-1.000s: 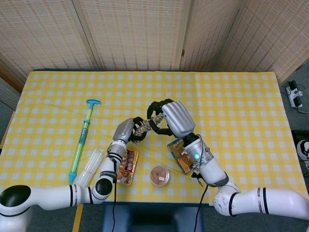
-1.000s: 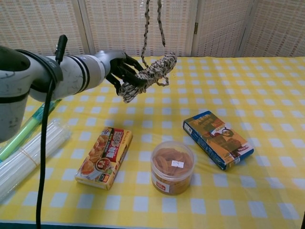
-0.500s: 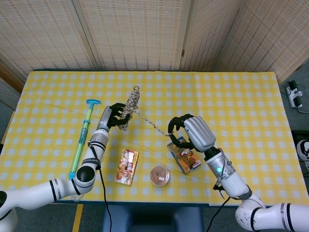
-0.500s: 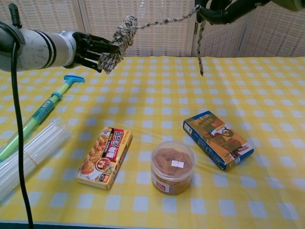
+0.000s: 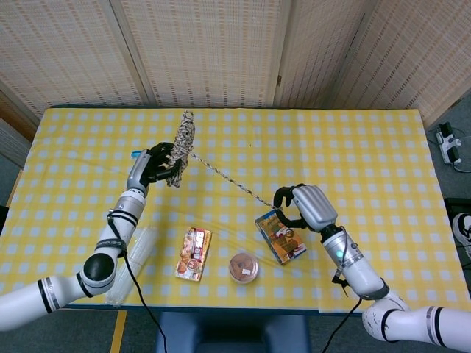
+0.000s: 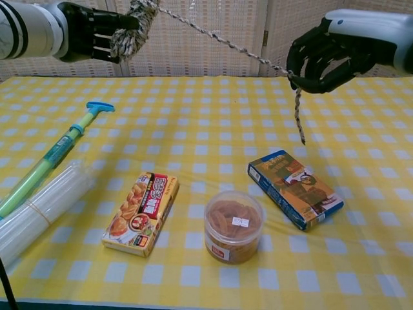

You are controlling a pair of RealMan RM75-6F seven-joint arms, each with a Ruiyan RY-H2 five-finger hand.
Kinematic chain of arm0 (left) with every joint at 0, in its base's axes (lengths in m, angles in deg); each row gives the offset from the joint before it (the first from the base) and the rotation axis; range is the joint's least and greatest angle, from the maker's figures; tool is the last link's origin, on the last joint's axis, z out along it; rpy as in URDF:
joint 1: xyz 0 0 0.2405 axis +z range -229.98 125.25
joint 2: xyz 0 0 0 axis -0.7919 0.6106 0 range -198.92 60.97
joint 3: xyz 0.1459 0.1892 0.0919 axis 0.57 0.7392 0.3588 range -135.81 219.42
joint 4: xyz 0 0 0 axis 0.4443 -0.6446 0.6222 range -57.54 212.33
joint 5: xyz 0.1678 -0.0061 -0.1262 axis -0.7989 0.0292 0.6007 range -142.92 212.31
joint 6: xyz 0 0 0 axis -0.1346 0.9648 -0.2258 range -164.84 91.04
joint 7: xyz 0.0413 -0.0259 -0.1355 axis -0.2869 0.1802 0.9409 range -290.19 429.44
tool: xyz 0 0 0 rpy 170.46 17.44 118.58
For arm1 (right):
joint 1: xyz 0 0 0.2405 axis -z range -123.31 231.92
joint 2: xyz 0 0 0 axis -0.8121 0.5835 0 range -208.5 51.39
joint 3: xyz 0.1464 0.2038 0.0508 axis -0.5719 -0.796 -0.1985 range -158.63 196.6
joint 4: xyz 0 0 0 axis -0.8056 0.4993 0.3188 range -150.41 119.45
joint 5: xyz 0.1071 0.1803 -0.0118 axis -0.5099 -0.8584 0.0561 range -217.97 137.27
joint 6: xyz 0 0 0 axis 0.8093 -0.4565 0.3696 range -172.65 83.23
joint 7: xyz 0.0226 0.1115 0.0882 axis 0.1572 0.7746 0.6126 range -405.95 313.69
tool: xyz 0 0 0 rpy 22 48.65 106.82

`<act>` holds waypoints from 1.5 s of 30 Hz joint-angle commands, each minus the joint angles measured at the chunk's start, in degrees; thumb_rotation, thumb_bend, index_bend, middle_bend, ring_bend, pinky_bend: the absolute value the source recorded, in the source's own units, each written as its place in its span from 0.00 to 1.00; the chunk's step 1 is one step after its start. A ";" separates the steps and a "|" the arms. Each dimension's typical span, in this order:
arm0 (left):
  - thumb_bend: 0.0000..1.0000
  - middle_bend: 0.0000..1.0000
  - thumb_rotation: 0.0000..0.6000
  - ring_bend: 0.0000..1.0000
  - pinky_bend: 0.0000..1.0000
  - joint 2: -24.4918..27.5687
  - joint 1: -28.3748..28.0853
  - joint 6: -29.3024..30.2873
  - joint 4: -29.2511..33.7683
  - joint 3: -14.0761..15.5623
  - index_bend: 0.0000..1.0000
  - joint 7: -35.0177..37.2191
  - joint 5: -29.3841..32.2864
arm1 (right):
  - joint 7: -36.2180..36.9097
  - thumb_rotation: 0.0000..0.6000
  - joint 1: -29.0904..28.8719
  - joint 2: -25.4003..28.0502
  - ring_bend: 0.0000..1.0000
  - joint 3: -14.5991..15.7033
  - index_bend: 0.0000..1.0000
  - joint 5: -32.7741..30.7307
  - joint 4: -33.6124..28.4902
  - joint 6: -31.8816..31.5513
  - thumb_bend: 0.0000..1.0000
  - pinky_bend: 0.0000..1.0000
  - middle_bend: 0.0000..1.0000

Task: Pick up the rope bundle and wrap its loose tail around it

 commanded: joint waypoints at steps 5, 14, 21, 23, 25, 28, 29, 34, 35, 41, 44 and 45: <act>0.56 0.62 1.00 0.62 0.72 2.81 2.91 -2.01 6.52 2.04 0.63 3.85 -10.05 | 0.07 1.00 -3.14 -3.48 0.51 -3.76 0.77 -6.34 2.82 2.91 0.61 0.41 0.53; 0.56 0.62 1.00 0.61 0.72 4.00 4.51 -5.77 9.57 5.06 0.63 9.73 -23.24 | 0.41 1.00 -8.21 -6.96 0.52 -8.97 0.77 -17.01 5.75 6.82 0.63 0.41 0.53; 0.56 0.62 1.00 0.61 0.71 3.88 5.09 -8.62 7.42 7.91 0.63 15.49 -37.15 | 1.77 1.00 -10.40 -7.90 0.53 -11.94 0.77 -21.55 6.09 7.75 0.63 0.41 0.53; 0.56 0.62 1.00 0.61 0.71 3.70 5.11 -8.87 6.58 8.69 0.63 17.42 -40.65 | 2.13 1.00 -10.68 -7.83 0.53 -12.44 0.77 -22.20 6.01 7.89 0.63 0.41 0.53; 0.56 0.62 1.00 0.61 0.71 3.40 5.02 -8.80 5.43 9.71 0.64 19.79 -44.86 | 2.59 1.00 -10.96 -7.71 0.54 -13.03 0.77 -22.87 5.92 7.93 0.63 0.41 0.53; 0.56 0.62 1.00 0.61 0.71 2.96 4.59 -7.86 3.46 11.65 0.64 22.31 -50.49 | 3.21 1.00 -11.27 -7.42 0.54 -13.82 0.77 -23.53 5.56 7.92 0.63 0.41 0.53; 0.56 0.62 1.00 0.61 0.71 2.82 4.36 -7.42 2.75 12.36 0.64 22.68 -52.12 | 3.42 1.00 -11.34 -7.28 0.54 -14.04 0.77 -23.69 5.36 7.98 0.63 0.42 0.54; 0.56 0.62 1.00 0.61 0.71 1.86 2.71 -3.86 -1.44 16.39 0.64 22.23 -59.63 | 3.21 1.00 -11.99 -6.23 0.54 -14.71 0.77 -24.54 4.28 7.85 0.63 0.44 0.54; 0.56 0.62 1.00 0.61 0.71 1.60 2.39 -3.19 -2.16 17.01 0.64 21.46 -60.37 | 3.00 1.00 -12.14 -6.08 0.54 -14.75 0.77 -24.72 4.05 7.73 0.63 0.44 0.54; 0.56 0.62 1.00 0.61 0.71 -0.35 0.53 0.43 -6.19 19.85 0.64 9.23 -60.21 | 1.46 1.00 -12.97 -4.99 0.54 -14.73 0.77 -25.74 1.83 6.69 0.63 0.47 0.54; 0.56 0.62 1.00 0.61 0.71 -1.02 0.00 1.37 -6.48 20.39 0.64 1.91 -57.69 | 0.57 1.00 -13.37 -4.62 0.55 -14.58 0.77 -26.24 0.79 6.09 0.63 0.49 0.54; 0.56 0.62 1.00 0.61 0.71 -1.20 -0.20 1.63 -6.41 20.56 0.64 -0.44 -56.81 | 0.21 1.00 -13.54 -4.54 0.55 -14.53 0.77 -26.37 0.51 5.84 0.63 0.49 0.54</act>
